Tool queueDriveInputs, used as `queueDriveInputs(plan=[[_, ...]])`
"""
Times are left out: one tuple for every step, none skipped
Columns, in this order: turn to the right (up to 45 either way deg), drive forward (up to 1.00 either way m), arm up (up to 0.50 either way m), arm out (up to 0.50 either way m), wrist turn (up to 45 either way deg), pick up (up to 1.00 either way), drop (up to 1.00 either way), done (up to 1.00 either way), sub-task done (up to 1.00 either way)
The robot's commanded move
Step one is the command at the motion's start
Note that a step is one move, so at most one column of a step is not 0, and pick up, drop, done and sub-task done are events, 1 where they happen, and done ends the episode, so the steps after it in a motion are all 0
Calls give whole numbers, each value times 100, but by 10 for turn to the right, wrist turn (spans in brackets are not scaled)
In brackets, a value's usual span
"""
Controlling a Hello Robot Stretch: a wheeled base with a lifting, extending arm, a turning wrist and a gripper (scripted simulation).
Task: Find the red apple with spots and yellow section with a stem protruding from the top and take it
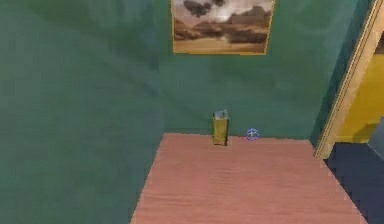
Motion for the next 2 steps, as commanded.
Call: queueDriveInputs(plan=[[360,0,0,0,0,0,0,0,0],[0,100,0,0,0,0,0,0,0]])
